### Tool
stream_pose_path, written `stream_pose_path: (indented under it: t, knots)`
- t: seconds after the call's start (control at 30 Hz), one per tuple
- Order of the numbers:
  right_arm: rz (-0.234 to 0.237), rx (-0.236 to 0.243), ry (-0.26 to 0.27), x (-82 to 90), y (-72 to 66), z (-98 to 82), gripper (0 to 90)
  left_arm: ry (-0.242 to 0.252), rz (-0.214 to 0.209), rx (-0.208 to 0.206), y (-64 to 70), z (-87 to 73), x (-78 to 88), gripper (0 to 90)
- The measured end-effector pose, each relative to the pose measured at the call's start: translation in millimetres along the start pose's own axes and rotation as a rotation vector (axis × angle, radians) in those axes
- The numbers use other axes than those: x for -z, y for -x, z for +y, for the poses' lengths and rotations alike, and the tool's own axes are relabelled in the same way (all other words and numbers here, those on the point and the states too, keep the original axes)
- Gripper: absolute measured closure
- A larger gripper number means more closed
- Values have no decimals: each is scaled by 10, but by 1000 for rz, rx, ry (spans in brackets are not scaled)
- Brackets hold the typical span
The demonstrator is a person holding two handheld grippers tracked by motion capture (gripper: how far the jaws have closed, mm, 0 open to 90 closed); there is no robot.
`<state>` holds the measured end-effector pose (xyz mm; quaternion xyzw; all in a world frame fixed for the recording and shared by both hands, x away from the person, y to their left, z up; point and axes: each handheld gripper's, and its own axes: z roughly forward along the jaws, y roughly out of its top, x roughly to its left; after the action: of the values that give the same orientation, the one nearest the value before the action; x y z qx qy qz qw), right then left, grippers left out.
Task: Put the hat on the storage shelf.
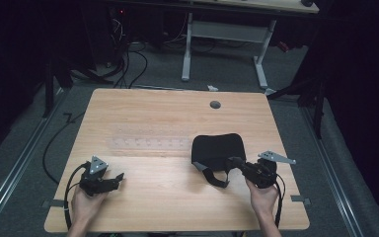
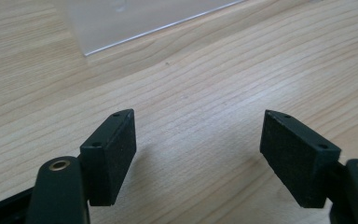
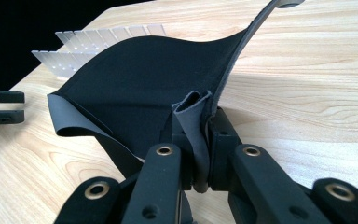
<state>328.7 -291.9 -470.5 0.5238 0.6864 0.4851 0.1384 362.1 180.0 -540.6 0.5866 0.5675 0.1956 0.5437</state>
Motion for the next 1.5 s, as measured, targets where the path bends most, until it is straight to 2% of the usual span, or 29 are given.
stream_pose_path:
  t: [0.2,0.37,0.47,0.73,0.8,1.0,1.3,1.5]
  knots:
    - [14,11,1,41,-48,19,847,2,-42,-1,100,7,43,275]
    - [37,14,-1,69,-108,25,846,12,-68,-34,190,21,92,280]
    - [43,18,-7,64,-153,15,846,11,-86,-29,235,25,109,282]
    - [70,26,-21,56,-249,-16,846,11,-137,-69,405,55,185,282]
    - [87,30,-31,41,-298,-27,846,14,-148,-79,446,57,195,283]
    - [122,52,-50,-21,-414,-45,846,12,-188,-66,558,67,192,291]
    - [163,85,-82,-114,-562,-57,846,-14,-259,-96,735,22,223,295]
    - [193,90,-106,-201,-641,-76,845,-38,-275,-113,791,-13,206,297]
